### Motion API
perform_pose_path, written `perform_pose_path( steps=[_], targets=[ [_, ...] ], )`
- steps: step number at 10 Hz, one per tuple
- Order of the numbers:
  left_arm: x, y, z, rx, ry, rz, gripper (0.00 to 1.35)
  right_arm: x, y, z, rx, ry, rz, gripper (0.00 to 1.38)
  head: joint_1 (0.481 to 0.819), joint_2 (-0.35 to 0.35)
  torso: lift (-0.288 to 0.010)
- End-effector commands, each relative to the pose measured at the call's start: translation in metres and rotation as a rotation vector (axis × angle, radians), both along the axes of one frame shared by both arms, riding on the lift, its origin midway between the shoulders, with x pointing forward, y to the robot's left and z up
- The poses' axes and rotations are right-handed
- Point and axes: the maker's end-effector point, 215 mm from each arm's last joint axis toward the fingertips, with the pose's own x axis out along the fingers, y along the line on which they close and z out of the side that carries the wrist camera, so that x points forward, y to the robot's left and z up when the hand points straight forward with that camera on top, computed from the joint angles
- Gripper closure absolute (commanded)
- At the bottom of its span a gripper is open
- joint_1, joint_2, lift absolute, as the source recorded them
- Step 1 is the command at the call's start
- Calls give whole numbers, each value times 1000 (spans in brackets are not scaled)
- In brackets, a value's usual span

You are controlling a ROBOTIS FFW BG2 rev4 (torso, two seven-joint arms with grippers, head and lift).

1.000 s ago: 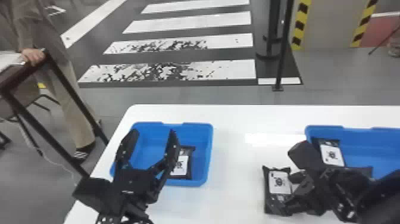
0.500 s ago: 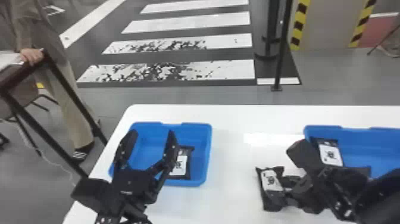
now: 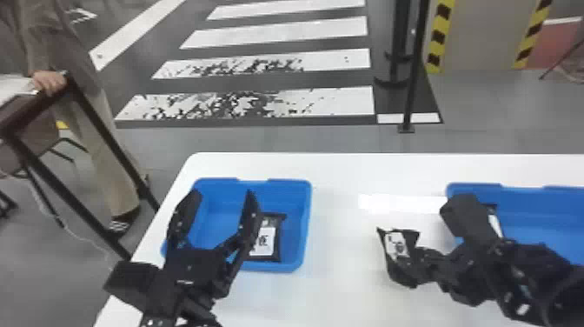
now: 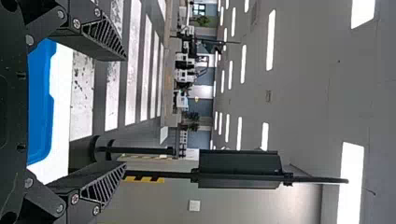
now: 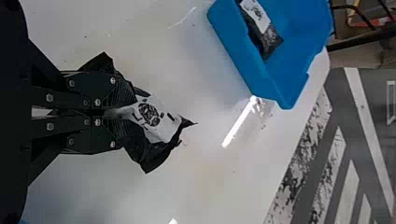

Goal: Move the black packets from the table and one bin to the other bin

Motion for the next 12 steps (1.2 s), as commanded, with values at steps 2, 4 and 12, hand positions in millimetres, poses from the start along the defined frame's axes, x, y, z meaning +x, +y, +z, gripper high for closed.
perform_pose_path(
  steps=[2,4,12],
  targets=[
    [-1,1,0,-2,-1,2,256,23,-42,81,58,-198,-124,1107,695,191,-110],
    [-2,4,2,2,-6,7,256,32,-147,113,-24,-291,-335,1107,695,118,-110],
    [-2,2,2,4,-9,1,254,30,-257,62,-144,-207,-520,855,695,-130,-110]
  ],
)
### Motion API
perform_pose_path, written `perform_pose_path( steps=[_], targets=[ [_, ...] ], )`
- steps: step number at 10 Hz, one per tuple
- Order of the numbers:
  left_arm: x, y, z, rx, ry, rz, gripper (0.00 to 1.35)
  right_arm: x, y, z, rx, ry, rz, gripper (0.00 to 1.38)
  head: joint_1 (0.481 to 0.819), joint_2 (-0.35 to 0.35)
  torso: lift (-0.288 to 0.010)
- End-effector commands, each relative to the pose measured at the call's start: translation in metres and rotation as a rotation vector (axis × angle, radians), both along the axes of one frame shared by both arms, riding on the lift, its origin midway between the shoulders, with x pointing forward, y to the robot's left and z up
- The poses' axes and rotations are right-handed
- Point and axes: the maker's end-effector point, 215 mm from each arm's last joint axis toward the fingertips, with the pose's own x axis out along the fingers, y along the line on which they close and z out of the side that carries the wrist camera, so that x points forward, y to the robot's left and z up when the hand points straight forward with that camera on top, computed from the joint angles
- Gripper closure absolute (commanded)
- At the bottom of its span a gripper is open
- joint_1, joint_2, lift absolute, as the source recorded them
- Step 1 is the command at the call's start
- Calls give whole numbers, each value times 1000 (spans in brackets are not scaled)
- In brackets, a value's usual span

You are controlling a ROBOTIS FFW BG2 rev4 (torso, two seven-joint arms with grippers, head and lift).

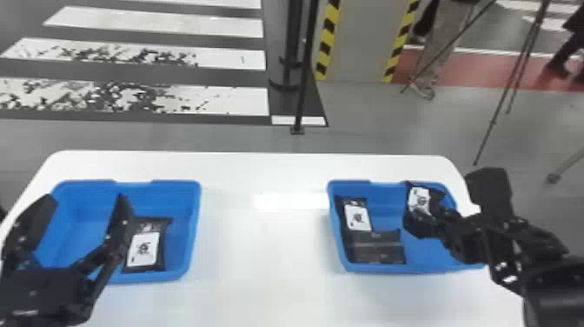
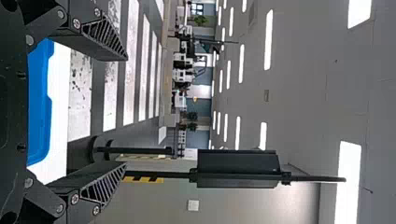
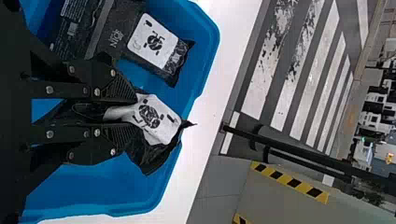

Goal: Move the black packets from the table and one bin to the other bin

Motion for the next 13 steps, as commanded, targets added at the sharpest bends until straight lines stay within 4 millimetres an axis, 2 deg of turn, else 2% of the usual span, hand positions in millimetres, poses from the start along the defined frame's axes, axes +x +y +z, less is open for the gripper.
perform_pose_path(
  steps=[1,2,3,4,5,6,8,10,13],
  targets=[
    [0,0,2,0,-6,1,249,1,0,15,2,-64,20,410,695,-131,-110],
    [0,0,3,2,-8,1,249,-3,10,28,23,-127,51,153,695,-132,-110],
    [0,1,4,4,-11,3,249,-11,18,49,29,-218,76,85,695,-129,-110],
    [0,1,3,4,-8,3,249,-23,36,77,58,-346,105,114,695,-120,-110],
    [0,2,2,5,-6,5,249,-34,51,93,123,-438,118,116,695,-107,-110],
    [0,3,1,4,-4,6,249,-42,57,98,165,-490,127,116,695,-83,-110],
    [0,3,2,4,-6,6,249,-54,60,89,247,-498,110,116,695,-62,-110],
    [1,4,-3,2,8,8,249,-69,60,93,309,-540,84,119,695,-55,-110],
    [3,6,-9,1,33,10,249,-70,57,88,323,-533,68,119,695,-59,-110]
  ],
)
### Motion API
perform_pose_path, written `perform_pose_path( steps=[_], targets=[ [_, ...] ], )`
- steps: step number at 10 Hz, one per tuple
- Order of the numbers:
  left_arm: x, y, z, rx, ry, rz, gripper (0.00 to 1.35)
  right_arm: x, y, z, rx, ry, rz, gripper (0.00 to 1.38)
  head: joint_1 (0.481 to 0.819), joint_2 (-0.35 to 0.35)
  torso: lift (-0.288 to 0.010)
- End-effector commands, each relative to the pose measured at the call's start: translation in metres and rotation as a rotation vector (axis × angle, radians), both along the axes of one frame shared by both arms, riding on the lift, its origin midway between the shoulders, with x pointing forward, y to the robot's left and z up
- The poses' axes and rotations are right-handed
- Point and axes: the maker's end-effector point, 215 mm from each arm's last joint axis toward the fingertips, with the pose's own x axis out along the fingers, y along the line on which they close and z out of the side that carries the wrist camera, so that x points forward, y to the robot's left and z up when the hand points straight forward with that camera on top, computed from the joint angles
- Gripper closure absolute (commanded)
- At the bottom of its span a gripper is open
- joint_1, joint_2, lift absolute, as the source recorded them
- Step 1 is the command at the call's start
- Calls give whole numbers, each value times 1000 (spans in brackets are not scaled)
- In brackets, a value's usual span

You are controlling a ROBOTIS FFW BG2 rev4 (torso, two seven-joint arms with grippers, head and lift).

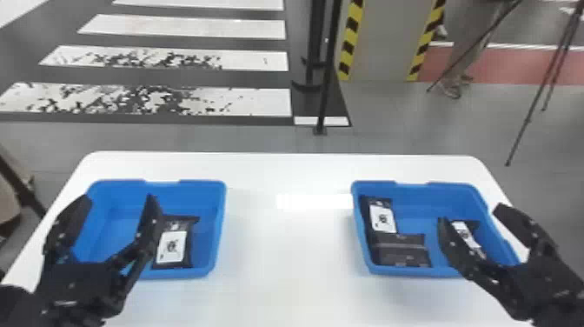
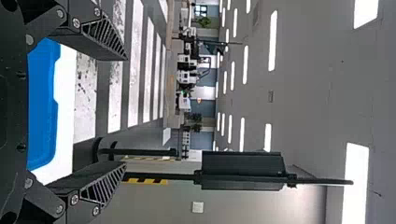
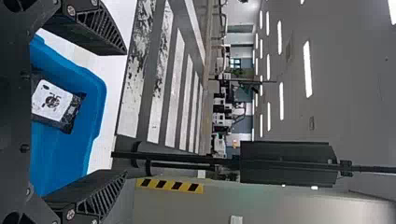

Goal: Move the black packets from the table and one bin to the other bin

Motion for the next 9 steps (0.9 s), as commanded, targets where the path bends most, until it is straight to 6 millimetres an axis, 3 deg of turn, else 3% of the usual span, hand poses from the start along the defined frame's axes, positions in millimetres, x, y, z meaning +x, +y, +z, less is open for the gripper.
perform_pose_path(
  steps=[1,3,6,9],
  targets=[
    [3,1,-7,-4,26,2,251,0,-1,-1,1,1,-2,121,695,-58,-110],
    [21,4,-29,43,120,-1,254,1,-1,-1,1,1,-2,121,695,-57,-110],
    [59,25,-100,159,473,-81,249,6,12,-6,17,15,26,124,695,-49,-110],
    [54,47,-145,108,751,-73,249,10,21,-14,30,32,46,127,695,3,-110]
  ],
)
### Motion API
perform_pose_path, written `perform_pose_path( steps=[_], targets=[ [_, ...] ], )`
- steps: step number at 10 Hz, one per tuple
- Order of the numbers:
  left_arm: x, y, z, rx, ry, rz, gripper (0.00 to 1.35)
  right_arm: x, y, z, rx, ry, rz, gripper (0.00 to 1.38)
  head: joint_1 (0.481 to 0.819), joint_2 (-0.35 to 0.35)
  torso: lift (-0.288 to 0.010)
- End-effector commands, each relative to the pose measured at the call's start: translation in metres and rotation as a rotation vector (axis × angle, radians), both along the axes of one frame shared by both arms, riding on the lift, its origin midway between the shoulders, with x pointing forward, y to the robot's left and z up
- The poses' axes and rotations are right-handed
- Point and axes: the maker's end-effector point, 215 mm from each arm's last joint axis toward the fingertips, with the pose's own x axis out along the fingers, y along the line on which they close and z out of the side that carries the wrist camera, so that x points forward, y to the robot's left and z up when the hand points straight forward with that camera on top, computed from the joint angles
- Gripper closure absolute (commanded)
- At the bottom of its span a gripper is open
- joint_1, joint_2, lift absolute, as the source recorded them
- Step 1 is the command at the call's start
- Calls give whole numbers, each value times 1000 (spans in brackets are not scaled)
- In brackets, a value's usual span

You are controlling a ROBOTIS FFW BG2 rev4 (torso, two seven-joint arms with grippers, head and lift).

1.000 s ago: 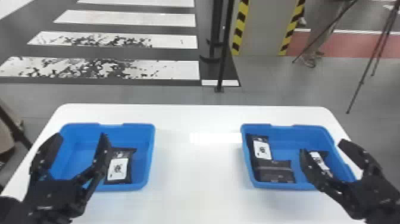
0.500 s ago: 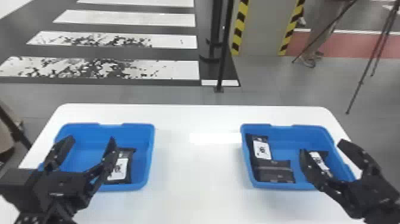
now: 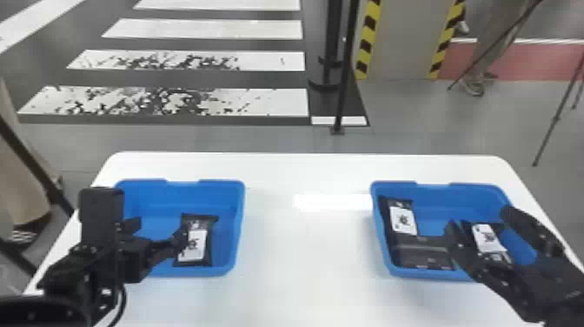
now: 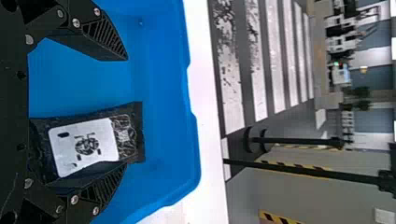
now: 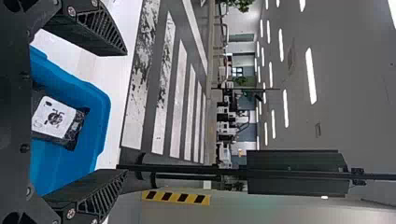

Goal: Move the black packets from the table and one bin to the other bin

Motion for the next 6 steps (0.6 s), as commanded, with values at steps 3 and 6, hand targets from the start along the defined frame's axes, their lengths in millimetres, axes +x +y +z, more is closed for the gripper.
perform_pose_path(
  steps=[3,6],
  targets=[
    [7,-8,-24,-71,129,-8,256,6,8,-4,8,6,18,127,695,35,-110],
    [19,-40,-41,-131,191,-84,249,6,13,-7,18,14,31,127,695,6,-110]
  ],
)
